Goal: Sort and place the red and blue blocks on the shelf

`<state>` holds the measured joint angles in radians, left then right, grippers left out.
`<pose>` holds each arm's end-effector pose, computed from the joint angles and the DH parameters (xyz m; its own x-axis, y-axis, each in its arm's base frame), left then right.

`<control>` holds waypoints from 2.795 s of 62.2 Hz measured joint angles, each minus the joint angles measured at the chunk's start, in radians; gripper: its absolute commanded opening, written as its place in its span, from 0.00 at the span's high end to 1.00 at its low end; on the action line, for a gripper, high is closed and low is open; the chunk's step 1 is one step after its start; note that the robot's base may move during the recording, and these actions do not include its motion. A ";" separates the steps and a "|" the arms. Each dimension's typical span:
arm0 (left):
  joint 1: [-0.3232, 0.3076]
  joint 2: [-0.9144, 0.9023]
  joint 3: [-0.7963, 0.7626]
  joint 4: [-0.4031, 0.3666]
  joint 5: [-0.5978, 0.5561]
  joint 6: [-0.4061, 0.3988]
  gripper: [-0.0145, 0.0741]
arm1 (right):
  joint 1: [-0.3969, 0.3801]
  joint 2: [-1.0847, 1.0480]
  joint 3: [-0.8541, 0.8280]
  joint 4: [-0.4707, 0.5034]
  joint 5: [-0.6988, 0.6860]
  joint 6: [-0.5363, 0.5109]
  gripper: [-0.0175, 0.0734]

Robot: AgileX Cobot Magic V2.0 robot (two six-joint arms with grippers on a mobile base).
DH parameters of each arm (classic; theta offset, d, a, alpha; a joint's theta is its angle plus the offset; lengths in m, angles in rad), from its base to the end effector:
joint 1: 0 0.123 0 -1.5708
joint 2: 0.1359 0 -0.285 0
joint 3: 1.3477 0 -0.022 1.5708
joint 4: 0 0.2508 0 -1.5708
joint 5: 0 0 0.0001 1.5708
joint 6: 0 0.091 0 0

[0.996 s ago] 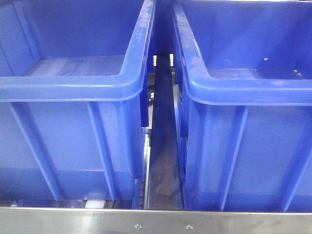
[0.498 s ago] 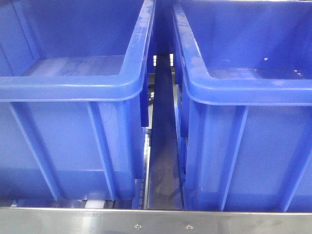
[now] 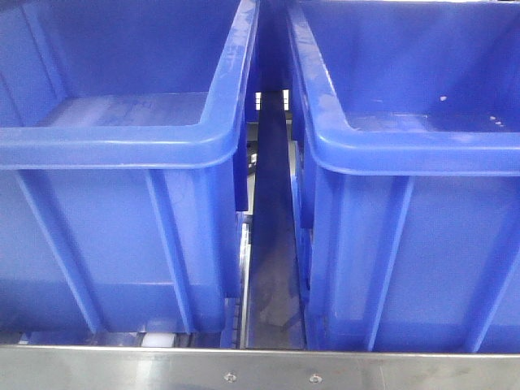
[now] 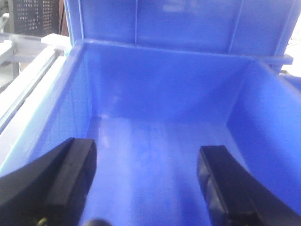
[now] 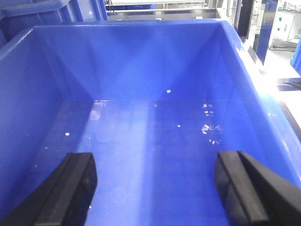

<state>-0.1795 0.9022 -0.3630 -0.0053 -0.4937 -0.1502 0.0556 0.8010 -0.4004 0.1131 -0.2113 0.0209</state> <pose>0.1785 -0.0322 0.2825 0.0134 -0.1592 -0.9872 0.1803 0.9714 -0.1542 0.1669 0.0071 0.2867 -0.1064 0.1254 -0.9864 -0.0183 0.9916 0.1280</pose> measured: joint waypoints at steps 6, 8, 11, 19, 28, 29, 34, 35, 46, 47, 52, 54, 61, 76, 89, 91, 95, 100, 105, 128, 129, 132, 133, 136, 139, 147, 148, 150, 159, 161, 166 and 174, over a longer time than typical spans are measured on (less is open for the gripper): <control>0.000 -0.006 0.000 0.000 -0.005 0.000 0.41 | 0.000 -0.002 0.000 0.000 -0.002 0.000 0.12; 0.000 -0.014 0.000 0.000 -0.005 0.000 0.44 | 0.000 -0.007 0.000 0.000 -0.002 0.000 0.12; 0.000 -0.028 0.000 0.000 -0.005 0.000 0.48 | 0.000 -0.015 0.000 0.000 -0.004 0.000 0.13; 0.000 -0.088 0.000 0.000 0.007 0.000 0.52 | 0.000 -0.047 0.000 -0.020 -0.004 0.000 0.23; 0.000 -0.176 0.000 0.000 0.113 0.000 0.52 | 0.000 -0.095 0.000 -0.049 0.007 0.002 0.43; 0.000 -0.186 0.000 0.000 0.126 0.000 0.52 | 0.000 -0.101 0.000 -0.050 0.010 0.002 0.45; 0.000 -0.252 0.000 0.000 0.191 0.000 0.53 | 0.000 -0.138 0.000 -0.052 0.020 0.002 0.55; 0.000 -0.264 0.000 0.000 0.198 0.000 0.53 | 0.000 -0.145 0.000 -0.053 0.023 0.002 0.58; 0.000 -0.400 0.000 0.000 0.301 0.000 0.70 | 0.000 -0.229 0.000 -0.057 0.091 0.002 0.72; 0.000 -0.414 0.000 0.000 0.318 0.000 0.70 | 0.000 -0.239 0.000 -0.057 0.103 0.002 0.73; 0.000 -0.461 0.000 0.000 0.385 0.000 0.69 | 0.000 -0.275 0.000 -0.057 0.148 0.002 0.75; 0.000 -0.480 0.000 0.000 0.407 0.000 0.69 | 0.000 -0.293 0.000 -0.057 0.169 0.002 0.75; 0.000 -0.530 0.000 0.005 0.455 0.000 0.69 | 0.000 -0.362 0.000 -0.059 0.235 0.002 0.75; 0.000 -0.624 0.000 0.005 0.574 0.000 0.69 | 0.000 -0.530 0.000 -0.059 0.334 0.002 0.75; 0.000 -0.691 0.000 0.005 0.643 0.000 0.69 | 0.000 -0.630 0.000 -0.059 0.443 0.002 0.75; 0.000 -0.698 0.000 0.005 0.650 0.000 0.69 | 0.000 -0.638 0.000 -0.059 0.453 0.002 0.75; 0.000 -0.707 0.000 0.014 0.658 0.000 0.69 | 0.000 -0.643 0.000 -0.059 0.459 0.002 0.75; 0.000 -0.711 0.000 0.030 0.660 0.000 0.69 | 0.000 -0.645 0.000 -0.059 0.459 0.002 0.75; 0.000 -0.711 0.000 0.039 0.660 0.000 0.70 | 0.000 -0.645 0.000 -0.059 0.461 0.002 0.75; 0.000 -0.711 0.000 0.043 0.660 0.000 0.70 | 0.000 -0.646 0.000 -0.059 0.461 0.002 0.75; 0.000 -0.711 0.000 0.043 0.660 0.000 0.70 | 0.000 -0.646 0.000 -0.059 0.461 0.002 0.75; 0.000 -0.711 0.000 0.043 0.660 0.000 0.70 | 0.000 -0.646 0.000 -0.059 0.461 0.002 0.75; 0.000 -0.711 0.000 0.043 0.660 0.000 0.70 | 0.000 -0.646 0.000 -0.059 0.461 0.002 0.75; 0.000 -0.711 0.000 0.043 0.660 0.000 0.70 | 0.000 -0.646 0.000 -0.059 0.461 0.002 0.75; 0.000 -0.711 0.000 0.043 0.660 0.000 0.70 | 0.000 -0.646 0.000 -0.059 0.461 0.002 0.75; 0.000 -0.711 0.000 0.043 0.660 0.000 0.70 | 0.000 -0.647 0.031 -0.061 0.459 0.002 0.75; 0.000 -0.711 0.000 0.043 0.660 0.000 0.70 | 0.000 -0.650 0.037 -0.061 0.457 0.002 0.75; 0.000 -0.711 0.000 0.043 0.660 0.000 0.70 | -0.002 -0.658 0.056 -0.066 0.455 0.002 0.75; 0.000 -0.711 0.000 0.043 0.660 0.000 0.70 | -0.002 -0.747 0.173 -0.113 0.445 0.002 0.75; 0.000 -0.711 0.000 0.043 0.660 0.000 0.70 | -0.002 -0.769 0.196 -0.122 0.445 0.002 0.75; 0.000 -0.711 0.000 0.043 0.661 0.000 0.70 | -0.004 -0.806 0.263 -0.130 0.443 0.002 0.75; 0.000 -0.712 0.000 0.043 0.661 0.000 0.70 | -0.008 -0.811 0.324 -0.132 0.419 0.002 0.75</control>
<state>-0.1795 0.1897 -0.3625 0.0373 0.1677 -0.1502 0.0476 -0.0101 -0.0769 -0.0187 0.2079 0.0230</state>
